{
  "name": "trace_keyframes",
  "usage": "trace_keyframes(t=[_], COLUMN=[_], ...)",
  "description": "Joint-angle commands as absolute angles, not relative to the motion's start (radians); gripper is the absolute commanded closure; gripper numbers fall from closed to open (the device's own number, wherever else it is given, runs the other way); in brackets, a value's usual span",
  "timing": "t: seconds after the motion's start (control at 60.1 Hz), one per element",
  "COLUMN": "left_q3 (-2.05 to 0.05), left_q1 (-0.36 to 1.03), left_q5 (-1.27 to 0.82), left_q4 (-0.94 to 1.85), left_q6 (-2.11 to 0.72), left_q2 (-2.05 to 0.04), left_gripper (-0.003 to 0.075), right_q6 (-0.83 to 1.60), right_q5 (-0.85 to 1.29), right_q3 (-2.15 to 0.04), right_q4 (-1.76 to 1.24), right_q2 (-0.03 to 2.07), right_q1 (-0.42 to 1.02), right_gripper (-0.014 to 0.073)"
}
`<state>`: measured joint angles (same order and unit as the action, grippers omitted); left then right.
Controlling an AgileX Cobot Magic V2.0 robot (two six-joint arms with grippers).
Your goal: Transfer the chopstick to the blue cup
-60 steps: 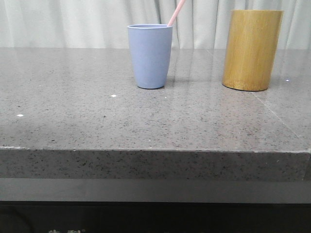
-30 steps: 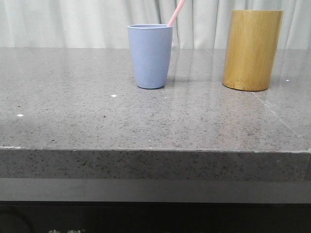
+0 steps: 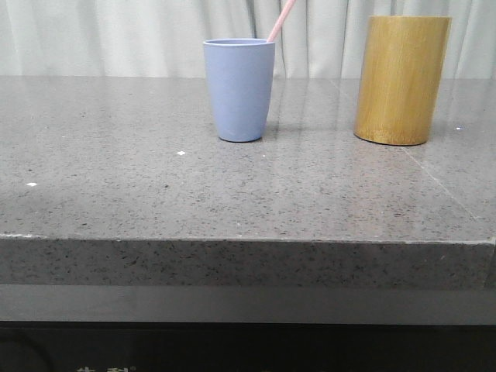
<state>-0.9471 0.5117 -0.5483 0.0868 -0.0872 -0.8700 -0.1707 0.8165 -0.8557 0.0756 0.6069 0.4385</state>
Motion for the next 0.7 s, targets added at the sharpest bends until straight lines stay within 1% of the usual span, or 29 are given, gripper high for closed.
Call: trace_keyframes(t=[0.0, 0.116, 0.2, 0.399, 0.532, 0.682], left_q3=[-0.943, -0.846, -0.759, -0.495, -0.333, -0.182], left_q1=[0.499, 0.443, 0.37, 0.226, 0.164, 0.121], left_q5=[-0.452, -0.384, -0.329, -0.186, -0.105, -0.027], left_q4=[0.098, 0.084, 0.084, 0.093, 0.096, 0.097], left_q6=[-0.078, -0.078, -0.078, -0.078, -0.078, -0.078], left_q2=[-0.829, -0.749, -0.676, -0.457, -0.303, -0.18], left_gripper=[0.0739, 0.0739, 0.0739, 0.0739, 0.0739, 0.0739], right_q6=[-0.171, -0.171, -0.171, -0.171, -0.171, -0.171], right_q5=[0.747, 0.747, 0.748, 0.749, 0.749, 0.749], right_q3=[-0.88, -0.88, -0.88, -0.88, -0.88, -0.88], right_q4=[0.091, 0.091, 0.091, 0.091, 0.091, 0.091], right_q2=[0.607, 0.607, 0.607, 0.607, 0.607, 0.607], right_q1=[0.431, 0.431, 0.431, 0.431, 0.431, 0.431], right_gripper=[0.0662, 0.0662, 0.0662, 0.0662, 0.0662, 0.0662])
